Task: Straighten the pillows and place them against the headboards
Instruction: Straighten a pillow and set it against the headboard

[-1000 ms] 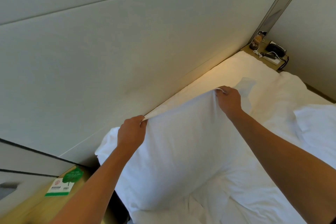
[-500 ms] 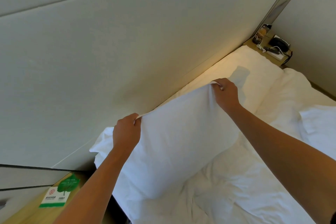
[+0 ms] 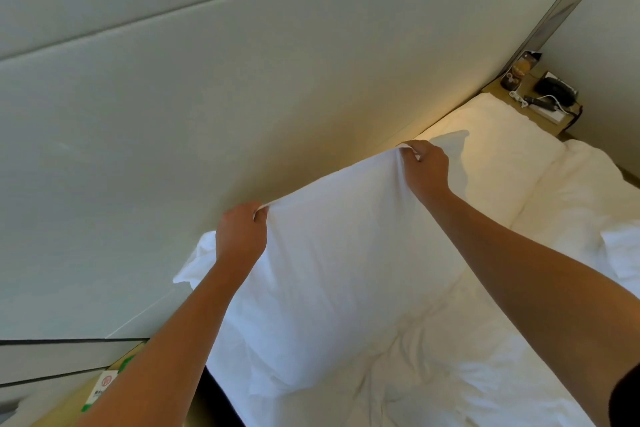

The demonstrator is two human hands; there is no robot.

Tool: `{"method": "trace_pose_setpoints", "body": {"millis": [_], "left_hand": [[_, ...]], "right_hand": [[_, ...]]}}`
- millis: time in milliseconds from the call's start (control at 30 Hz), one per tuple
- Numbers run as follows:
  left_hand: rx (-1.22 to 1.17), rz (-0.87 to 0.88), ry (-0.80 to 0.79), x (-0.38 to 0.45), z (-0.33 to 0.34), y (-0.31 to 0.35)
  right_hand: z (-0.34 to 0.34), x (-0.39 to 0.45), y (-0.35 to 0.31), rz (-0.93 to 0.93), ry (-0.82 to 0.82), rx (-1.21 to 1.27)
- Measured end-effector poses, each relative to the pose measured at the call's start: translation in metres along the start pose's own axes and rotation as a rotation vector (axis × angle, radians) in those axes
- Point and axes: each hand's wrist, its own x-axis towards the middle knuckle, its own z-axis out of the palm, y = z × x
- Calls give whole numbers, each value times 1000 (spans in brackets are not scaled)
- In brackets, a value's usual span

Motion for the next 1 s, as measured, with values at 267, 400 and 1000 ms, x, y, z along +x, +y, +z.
{"method": "trace_pose_setpoints", "body": {"millis": [267,400,1000], "left_hand": [[47,-19,-18,29,-5,-8],[-18,-2,-23,13,6,-11],[432,236,-394,-63,40,-73]], "right_hand": [[28,22,-19,-89,-111,-33],[56,-28,6,-95,-262,-152],[80,-190,32,28,-647,-300]]}}
